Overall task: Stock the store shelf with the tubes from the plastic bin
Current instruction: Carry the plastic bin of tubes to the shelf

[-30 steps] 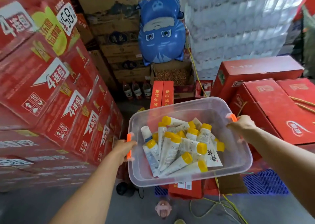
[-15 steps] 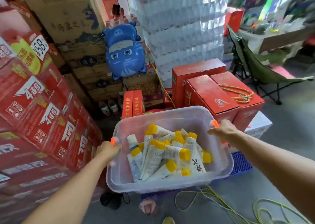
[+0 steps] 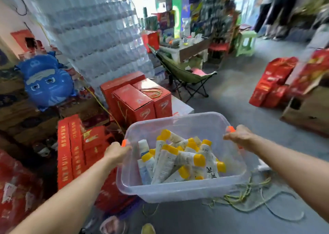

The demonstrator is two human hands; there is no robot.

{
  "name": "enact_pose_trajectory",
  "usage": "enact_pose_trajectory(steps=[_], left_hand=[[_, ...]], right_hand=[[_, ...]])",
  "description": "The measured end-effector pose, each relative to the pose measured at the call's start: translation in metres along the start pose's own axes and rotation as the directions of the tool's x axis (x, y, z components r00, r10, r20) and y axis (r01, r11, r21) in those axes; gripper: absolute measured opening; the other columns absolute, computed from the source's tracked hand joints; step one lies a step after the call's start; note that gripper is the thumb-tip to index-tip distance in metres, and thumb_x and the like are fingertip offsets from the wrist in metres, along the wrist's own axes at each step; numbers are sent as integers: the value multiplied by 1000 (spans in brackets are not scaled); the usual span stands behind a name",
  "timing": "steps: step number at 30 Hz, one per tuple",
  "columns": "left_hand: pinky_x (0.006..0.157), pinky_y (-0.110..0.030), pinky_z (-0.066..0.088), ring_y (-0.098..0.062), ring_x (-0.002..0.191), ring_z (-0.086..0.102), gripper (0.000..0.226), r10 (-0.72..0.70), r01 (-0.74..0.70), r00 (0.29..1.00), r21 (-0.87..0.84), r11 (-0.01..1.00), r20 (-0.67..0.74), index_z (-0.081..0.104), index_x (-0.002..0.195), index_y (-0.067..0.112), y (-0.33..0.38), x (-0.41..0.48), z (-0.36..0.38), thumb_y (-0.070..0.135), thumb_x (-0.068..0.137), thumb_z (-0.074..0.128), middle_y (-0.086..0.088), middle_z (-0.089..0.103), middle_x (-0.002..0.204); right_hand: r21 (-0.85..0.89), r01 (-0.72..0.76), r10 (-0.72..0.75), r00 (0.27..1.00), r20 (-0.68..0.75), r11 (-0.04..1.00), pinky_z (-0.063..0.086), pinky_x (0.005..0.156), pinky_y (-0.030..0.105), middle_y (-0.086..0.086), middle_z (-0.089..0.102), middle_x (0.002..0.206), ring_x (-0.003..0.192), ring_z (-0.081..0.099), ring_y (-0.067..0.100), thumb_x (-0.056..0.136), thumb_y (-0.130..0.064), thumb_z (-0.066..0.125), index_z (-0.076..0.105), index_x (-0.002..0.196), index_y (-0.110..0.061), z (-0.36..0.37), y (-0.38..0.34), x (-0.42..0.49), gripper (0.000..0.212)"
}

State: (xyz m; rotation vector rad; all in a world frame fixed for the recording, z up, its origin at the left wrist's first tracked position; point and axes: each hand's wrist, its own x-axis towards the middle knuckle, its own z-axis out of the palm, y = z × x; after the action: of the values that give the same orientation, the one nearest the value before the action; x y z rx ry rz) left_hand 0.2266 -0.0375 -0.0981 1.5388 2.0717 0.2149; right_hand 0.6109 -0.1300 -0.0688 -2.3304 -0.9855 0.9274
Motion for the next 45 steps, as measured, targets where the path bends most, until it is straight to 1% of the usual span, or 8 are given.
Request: enact_pose_trajectory(steps=[5,11,16,23,27,34,38,45], left_hand=[[76,-34,49,-36,98,65,56,175,-179,982,62,982,69,64,105,-3,103,-23,51,49,91,47,-22,68,105],[64,-29,45,-30,82,65,35,375,-406,892,82,910,253,67,88,2,229,-44,109,36,85,59,-11,66,83],[51,-26,41,-22,68,60,35,462,-511,817,62,857,346,64,95,5,328,-61,164,38,85,60,-8,64,81],[49,-25,40,-21,63,59,30,542,-622,714,47,782,443,61,79,6,470,-79,248,35,83,59,-4,59,70],[60,-25,45,-26,73,64,31,602,-691,656,42,721,456,59,73,8,551,-95,289,36,87,54,-5,61,72],[40,-24,36,-20,51,56,33,668,-775,557,19,632,493,60,86,5,678,-134,373,37,89,53,-7,58,69],[48,-26,42,-23,58,59,41,679,-786,508,-36,617,530,60,101,4,744,-163,435,43,89,53,-9,61,76],[62,-28,45,-29,70,60,33,679,-814,452,-45,580,578,63,85,8,872,-230,561,40,88,56,-9,61,75]], right_hand=[[85,-111,124,979,-162,990,37,47,28,17,54,86,71,54,28,83,-21,70,51,88,-3,-77,81,-12,27],[223,-243,306,896,-321,944,46,65,35,11,48,74,82,59,35,81,-21,70,43,75,-5,-153,166,-23,31],[309,-341,445,806,-389,888,47,68,35,20,55,98,93,60,37,81,-24,70,46,89,-3,-210,224,-15,33],[410,-427,582,702,-411,806,36,58,30,16,50,91,84,50,32,84,-18,66,50,110,7,-294,287,24,40],[468,-460,650,619,-440,755,38,67,31,17,50,98,89,52,34,84,-20,66,50,116,6,-333,315,41,45],[605,-469,764,448,-465,643,45,71,34,18,57,99,94,58,36,84,-28,63,55,113,2,-390,379,68,43],[635,-497,806,399,-438,591,50,72,32,16,64,101,89,62,36,81,-37,60,59,105,-4,-437,431,89,40],[661,-537,850,385,-360,524,52,71,36,14,54,102,77,61,35,86,-39,61,48,125,-1,-553,537,141,56]])
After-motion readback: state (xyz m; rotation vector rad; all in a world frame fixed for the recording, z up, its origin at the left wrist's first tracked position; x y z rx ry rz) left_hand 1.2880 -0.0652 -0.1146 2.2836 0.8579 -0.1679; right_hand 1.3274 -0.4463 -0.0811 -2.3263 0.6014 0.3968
